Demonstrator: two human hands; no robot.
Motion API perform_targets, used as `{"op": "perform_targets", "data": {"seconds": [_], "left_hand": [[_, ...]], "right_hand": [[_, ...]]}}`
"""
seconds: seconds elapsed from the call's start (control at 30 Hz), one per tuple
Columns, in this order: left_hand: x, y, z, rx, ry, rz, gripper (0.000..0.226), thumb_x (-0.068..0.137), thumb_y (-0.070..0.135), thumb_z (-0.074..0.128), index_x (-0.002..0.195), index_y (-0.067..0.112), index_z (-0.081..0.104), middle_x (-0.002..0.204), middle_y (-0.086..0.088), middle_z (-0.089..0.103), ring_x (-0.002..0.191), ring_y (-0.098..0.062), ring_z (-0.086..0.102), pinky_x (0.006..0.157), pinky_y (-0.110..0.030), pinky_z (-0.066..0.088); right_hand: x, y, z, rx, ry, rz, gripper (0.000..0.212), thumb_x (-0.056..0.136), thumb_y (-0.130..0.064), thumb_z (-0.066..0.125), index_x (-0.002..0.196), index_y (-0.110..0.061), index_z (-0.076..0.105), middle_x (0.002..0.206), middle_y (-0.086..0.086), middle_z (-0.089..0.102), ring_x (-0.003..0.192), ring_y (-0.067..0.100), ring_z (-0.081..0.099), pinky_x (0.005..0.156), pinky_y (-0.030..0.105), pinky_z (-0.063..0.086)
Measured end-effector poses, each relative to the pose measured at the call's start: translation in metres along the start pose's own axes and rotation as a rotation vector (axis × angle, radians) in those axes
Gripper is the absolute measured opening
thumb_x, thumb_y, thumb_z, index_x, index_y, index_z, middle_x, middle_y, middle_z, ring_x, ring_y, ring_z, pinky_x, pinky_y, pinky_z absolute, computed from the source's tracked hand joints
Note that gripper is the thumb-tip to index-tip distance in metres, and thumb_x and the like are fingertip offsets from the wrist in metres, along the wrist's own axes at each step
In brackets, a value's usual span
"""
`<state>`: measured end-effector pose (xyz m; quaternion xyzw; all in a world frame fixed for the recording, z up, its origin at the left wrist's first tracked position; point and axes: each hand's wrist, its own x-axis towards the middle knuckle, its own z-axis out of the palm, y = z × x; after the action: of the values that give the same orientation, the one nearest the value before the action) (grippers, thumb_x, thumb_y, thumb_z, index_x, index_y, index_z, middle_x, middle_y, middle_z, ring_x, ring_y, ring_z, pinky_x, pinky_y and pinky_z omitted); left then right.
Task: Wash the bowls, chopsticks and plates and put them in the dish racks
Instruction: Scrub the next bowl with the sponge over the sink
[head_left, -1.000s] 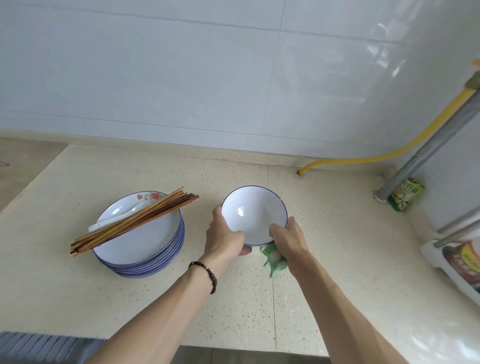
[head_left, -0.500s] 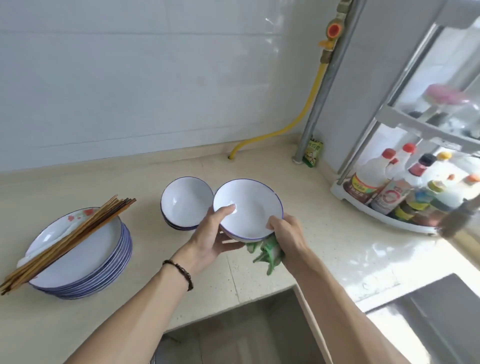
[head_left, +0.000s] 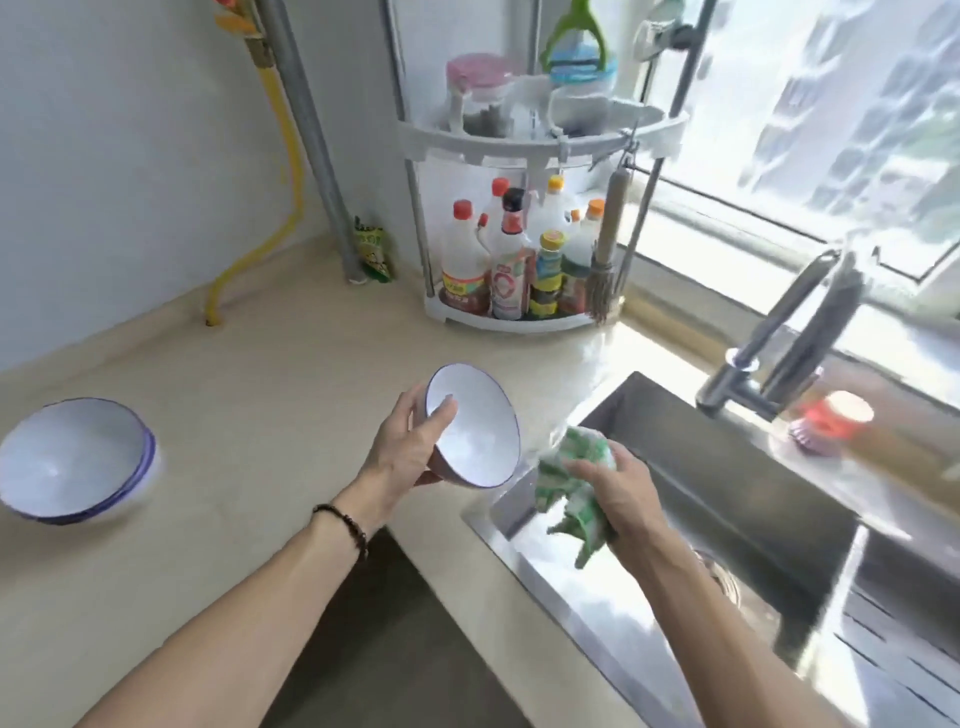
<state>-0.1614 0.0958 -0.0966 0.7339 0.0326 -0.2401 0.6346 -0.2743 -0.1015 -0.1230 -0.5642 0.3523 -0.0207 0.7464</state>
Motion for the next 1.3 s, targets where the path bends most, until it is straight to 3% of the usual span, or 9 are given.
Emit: {"op": "perform_targets", "data": {"seconds": [0.1,0.2,0.37,0.67,0.83,0.97,1.13,1.23,1.3], "left_hand": [[0.004,0.001,0.047,0.327,-0.059,0.073,0.097,0.069,0.078,0.069,0.151,0.039,0.035,0.150,0.001,0.047,0.128,-0.021,0.054,0.087,-0.045,0.059],[0.002,0.003,0.087,0.643,-0.101,0.156,0.089,0.082,0.076,0.057,0.155,0.037,0.027,0.152,-0.004,0.046,0.137,-0.024,0.046,0.109,-0.048,0.044],[-0.004,0.006,0.127,0.861,-0.126,0.194,0.080,0.090,0.070,0.051,0.156,0.033,0.027,0.149,-0.005,0.050,0.136,-0.027,0.044,0.109,-0.037,0.038],[-0.011,0.013,0.131,0.898,-0.125,0.136,0.080,0.089,0.072,0.049,0.156,0.034,0.026,0.154,-0.001,0.044,0.137,-0.028,0.044,0.110,-0.040,0.040],[-0.010,0.012,0.125,0.835,-0.121,0.096,0.081,0.084,0.084,0.039,0.152,0.039,0.034,0.150,0.004,0.048,0.134,-0.027,0.047,0.111,-0.045,0.040],[-0.009,0.000,0.125,0.627,-0.140,0.025,0.086,0.071,0.096,0.034,0.135,0.039,0.051,0.132,0.001,0.061,0.113,-0.022,0.060,0.100,-0.046,0.050],[-0.014,-0.005,0.128,0.446,-0.159,-0.014,0.064,0.073,0.092,0.034,0.106,0.046,0.063,0.114,0.005,0.068,0.111,-0.023,0.064,0.098,-0.049,0.051],[-0.015,-0.005,0.119,0.486,-0.194,0.018,0.068,0.072,0.094,0.032,0.108,0.046,0.064,0.106,0.001,0.071,0.096,-0.026,0.066,0.085,-0.044,0.053],[-0.018,-0.006,0.120,0.478,-0.177,0.077,0.073,0.074,0.092,0.031,0.117,0.043,0.063,0.109,0.005,0.069,0.100,-0.022,0.065,0.090,-0.045,0.052]], "right_hand": [[0.003,0.007,-0.046,0.024,0.062,-0.004,0.043,0.082,0.012,0.064,0.116,-0.012,0.064,0.094,0.015,0.073,0.071,0.030,0.070,0.063,0.057,0.059],[0.003,0.014,-0.079,0.020,0.120,-0.035,0.049,0.076,0.006,0.065,0.121,-0.014,0.063,0.097,0.010,0.075,0.075,0.026,0.070,0.075,0.052,0.060],[-0.002,0.016,-0.109,0.072,0.104,-0.050,0.039,0.087,0.007,0.062,0.118,-0.018,0.065,0.106,0.015,0.074,0.074,0.026,0.067,0.059,0.032,0.055],[-0.003,0.015,-0.115,-0.108,0.091,-0.084,0.053,0.086,0.007,0.044,0.110,-0.035,0.065,0.084,-0.005,0.068,0.056,0.002,0.059,0.050,0.016,0.044],[-0.011,0.010,-0.097,-0.262,0.069,-0.078,0.059,0.075,-0.021,0.045,0.112,-0.067,0.052,0.138,0.011,0.053,0.122,0.029,0.051,0.108,0.051,0.040],[-0.018,-0.001,-0.077,-0.356,-0.127,-0.267,0.069,0.082,-0.018,0.047,0.150,-0.030,0.036,0.135,0.003,0.051,0.111,0.017,0.053,0.085,0.023,0.046],[-0.035,0.010,-0.040,-0.885,-0.484,-0.342,0.089,0.083,-0.005,0.055,0.158,-0.029,0.013,0.098,0.003,0.058,0.079,0.014,0.059,0.066,0.018,0.041],[-0.025,0.015,-0.053,-1.288,-0.507,-0.441,0.095,0.086,0.000,0.055,0.160,-0.029,0.003,0.153,0.010,0.042,0.137,0.028,0.045,0.106,0.031,0.042],[-0.018,0.012,-0.061,-1.502,-0.473,-0.517,0.092,0.089,-0.002,0.056,0.160,-0.026,0.002,0.167,0.005,0.013,0.154,0.021,0.014,0.124,0.033,0.009]]}}
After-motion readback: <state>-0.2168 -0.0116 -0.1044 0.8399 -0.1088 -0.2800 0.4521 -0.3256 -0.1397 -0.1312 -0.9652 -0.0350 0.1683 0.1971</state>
